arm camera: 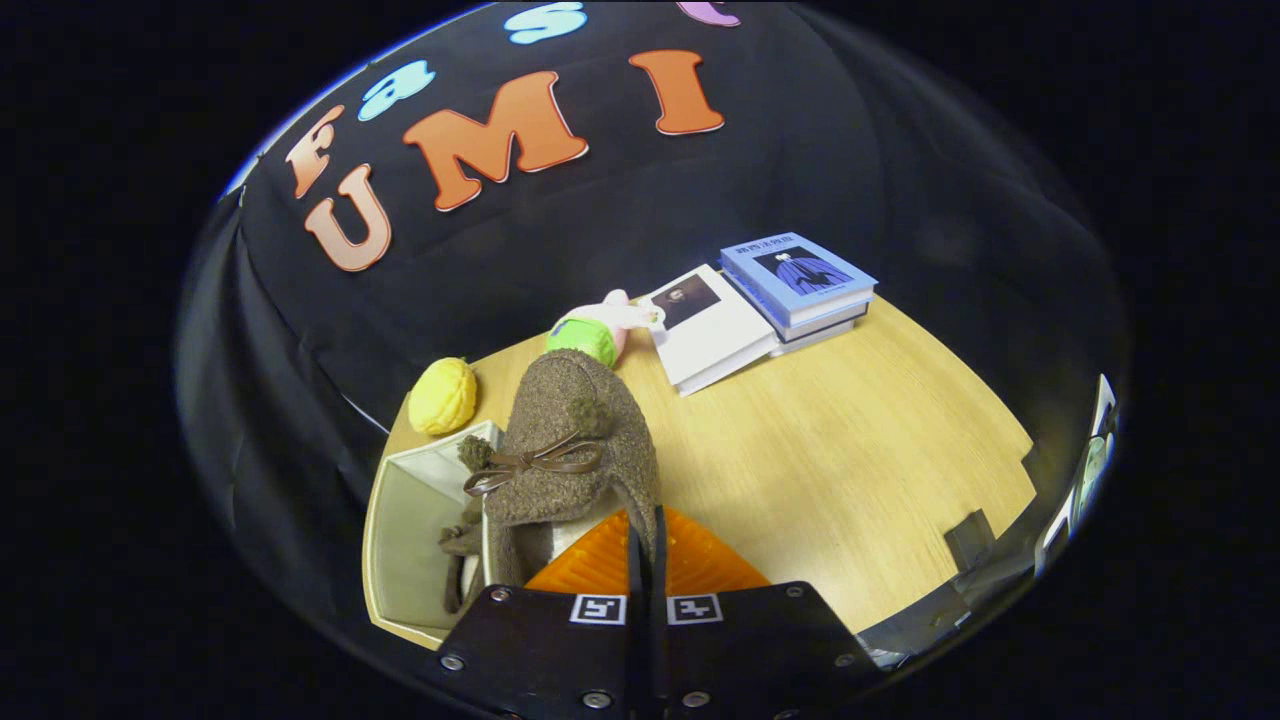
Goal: Open the storage box then place both shoes into the box .Put the left shoe in first, then the right shoe, with the right side of both shoes facing outward in a uniform manner.
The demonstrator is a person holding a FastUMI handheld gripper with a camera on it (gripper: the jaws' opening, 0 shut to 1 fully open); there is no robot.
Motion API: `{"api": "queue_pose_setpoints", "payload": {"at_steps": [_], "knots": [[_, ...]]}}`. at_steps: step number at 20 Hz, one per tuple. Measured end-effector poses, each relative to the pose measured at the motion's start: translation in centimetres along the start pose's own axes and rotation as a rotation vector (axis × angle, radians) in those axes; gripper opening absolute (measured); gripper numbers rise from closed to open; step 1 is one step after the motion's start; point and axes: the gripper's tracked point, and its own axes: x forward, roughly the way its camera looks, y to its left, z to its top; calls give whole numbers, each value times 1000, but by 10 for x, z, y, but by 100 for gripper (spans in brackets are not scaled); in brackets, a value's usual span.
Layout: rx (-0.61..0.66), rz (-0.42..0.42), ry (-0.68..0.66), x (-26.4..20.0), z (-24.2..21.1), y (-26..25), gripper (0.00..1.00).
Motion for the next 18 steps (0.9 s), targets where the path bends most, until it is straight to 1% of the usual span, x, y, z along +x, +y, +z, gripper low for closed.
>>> {"api": "queue_pose_setpoints", "payload": {"at_steps": [5, 9, 14, 18], "knots": [[-5, 62, -2, -10, -5, 70, 1], [-14, 85, 10, -7, -20, 110, 1], [-30, 69, 49, 8, -44, 134, 1], [-44, 34, 76, 24, -60, 135, 1]]}}
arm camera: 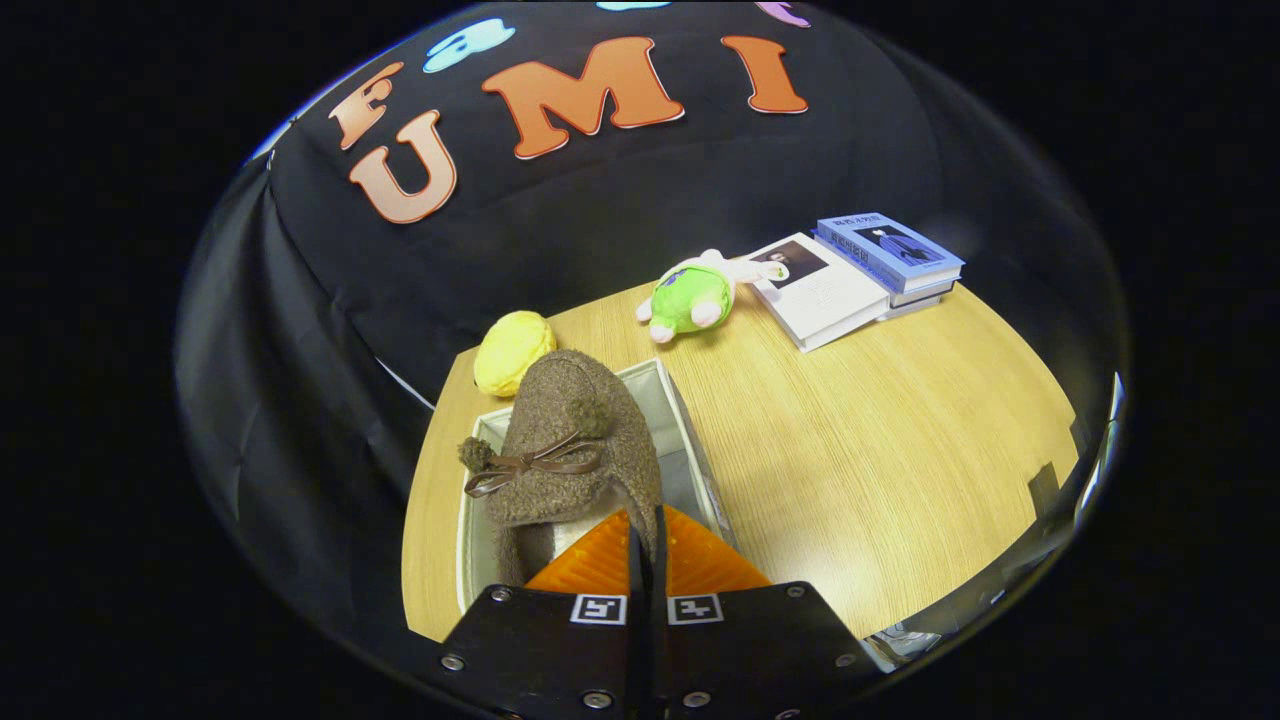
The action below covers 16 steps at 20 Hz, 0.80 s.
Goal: Open the storage box then place both shoes into the box .Put the left shoe in first, then the right shoe, with the right side of both shoes facing outward in a uniform manner.
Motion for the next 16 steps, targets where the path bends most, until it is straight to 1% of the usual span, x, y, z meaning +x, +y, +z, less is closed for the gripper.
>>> {"api": "queue_pose_setpoints", "payload": {"at_steps": [5, 7, 8, 9, 10, 11, 13, 14, 15, 16], "knots": [[5, -43, 39, 25, -15, -5, 1], [13, -62, 60, 30, -24, -4, 3], [23, -55, 67, 31, -27, -1, 5], [32, -36, 63, 28, -24, 5, 10], [31, -18, 58, 27, -22, 9, 25], [19, -9, 47, 20, -18, 12, 32], [-28, -6, 7, 11, -4, 15, 60], [-50, -4, -11, 5, 1, 16, 78], [-65, 1, -32, 0, 9, 16, 84], [-74, 5, -49, -6, 15, 18, 94]]}}
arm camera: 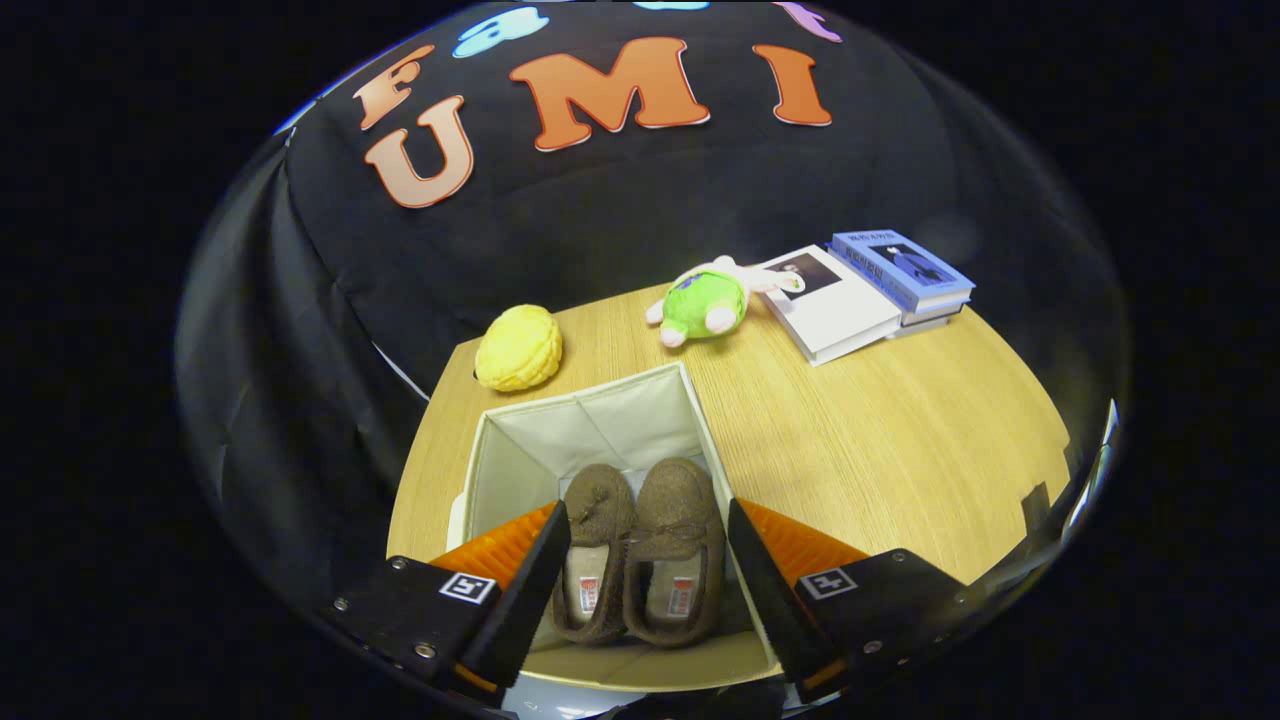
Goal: Open the storage box then place both shoes into the box .Put the left shoe in first, then the right shoe, with the right side of both shoes facing outward in a uniform manner.
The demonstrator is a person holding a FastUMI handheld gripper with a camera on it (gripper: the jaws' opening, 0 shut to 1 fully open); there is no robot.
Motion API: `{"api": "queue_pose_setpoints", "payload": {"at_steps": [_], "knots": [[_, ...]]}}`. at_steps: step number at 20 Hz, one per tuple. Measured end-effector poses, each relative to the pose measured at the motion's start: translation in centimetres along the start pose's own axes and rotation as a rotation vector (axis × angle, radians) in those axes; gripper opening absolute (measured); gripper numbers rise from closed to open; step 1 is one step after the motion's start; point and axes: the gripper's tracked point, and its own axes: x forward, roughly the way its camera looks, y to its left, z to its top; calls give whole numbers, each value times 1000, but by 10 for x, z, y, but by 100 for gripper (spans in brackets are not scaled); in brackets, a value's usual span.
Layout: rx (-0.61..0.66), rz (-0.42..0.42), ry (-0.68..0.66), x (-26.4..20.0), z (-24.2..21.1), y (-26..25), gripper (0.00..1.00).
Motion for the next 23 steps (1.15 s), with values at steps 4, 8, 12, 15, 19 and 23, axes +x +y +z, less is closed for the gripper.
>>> {"api": "queue_pose_setpoints", "payload": {"at_steps": [4, 8, 12, 15, 19, 23], "knots": [[-50, -5, -97, -28, 38, -5, 99], [-84, 0, -202, -58, 79, -7, 99], [-128, -10, -312, -89, 122, -18, 99], [-133, -3, -387, -114, 151, -25, 99], [-146, -27, -472, -140, 179, -49, 99], [-137, -40, -523, -158, 198, -69, 99]]}}
